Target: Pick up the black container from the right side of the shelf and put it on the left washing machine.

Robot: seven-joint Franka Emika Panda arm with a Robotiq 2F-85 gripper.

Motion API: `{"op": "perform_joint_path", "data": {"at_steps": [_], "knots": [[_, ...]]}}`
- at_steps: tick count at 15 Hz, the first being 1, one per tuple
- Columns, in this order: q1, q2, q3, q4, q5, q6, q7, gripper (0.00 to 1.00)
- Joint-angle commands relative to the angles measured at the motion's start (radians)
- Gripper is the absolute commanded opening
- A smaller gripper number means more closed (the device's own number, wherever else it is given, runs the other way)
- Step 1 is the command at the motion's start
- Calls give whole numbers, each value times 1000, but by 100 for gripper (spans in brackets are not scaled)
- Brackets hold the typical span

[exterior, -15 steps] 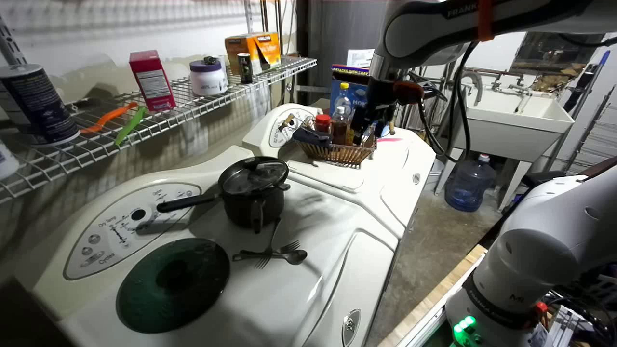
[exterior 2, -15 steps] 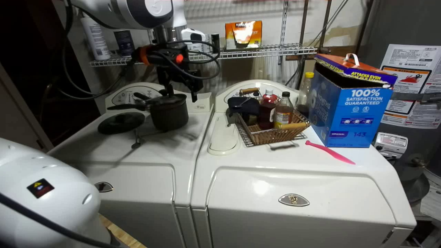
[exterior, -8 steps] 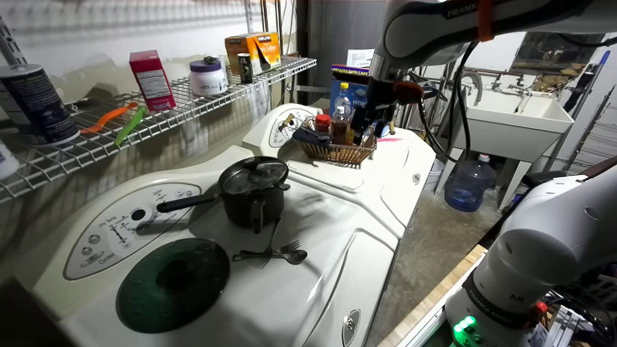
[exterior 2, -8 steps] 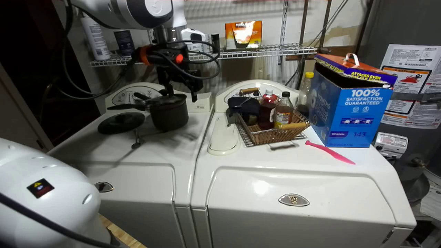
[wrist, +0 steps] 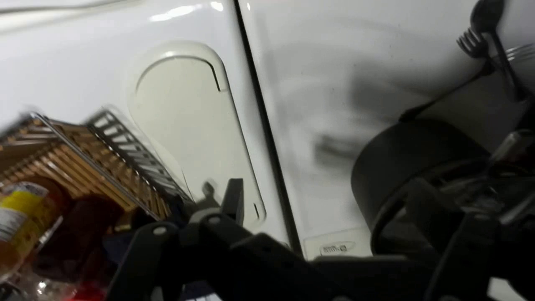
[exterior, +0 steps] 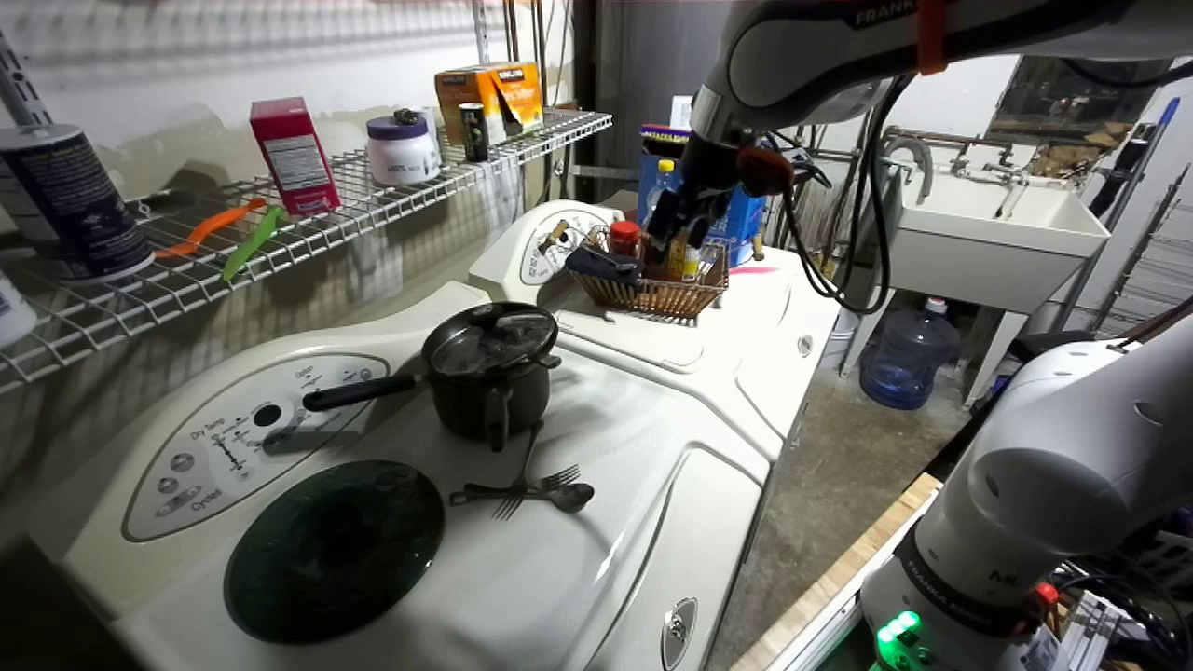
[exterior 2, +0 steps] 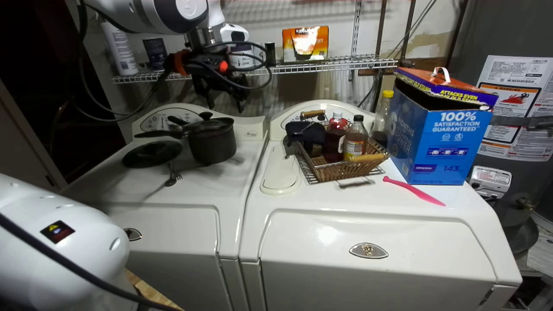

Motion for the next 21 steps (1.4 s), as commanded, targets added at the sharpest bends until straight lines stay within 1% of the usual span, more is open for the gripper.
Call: {"op": "perform_joint_path", "data": {"at_steps": [1,2,4,5,7,8,9,12,13,15,21], "knots": [[72,91,8,99,72,129,-79,100],[78,118,12,125,65,171,-87,100],[103,175,-7,184,88,278,-136,100],[117,210,-21,214,110,340,-171,100],[142,278,-38,277,164,421,-231,100],[148,316,-39,312,184,448,-251,100],[164,350,-46,346,228,470,-290,100],[166,474,-31,461,324,557,-368,100],[180,515,-45,496,339,596,-390,100],[176,586,-41,571,394,645,-453,100],[125,763,7,786,635,726,-680,100]]}}
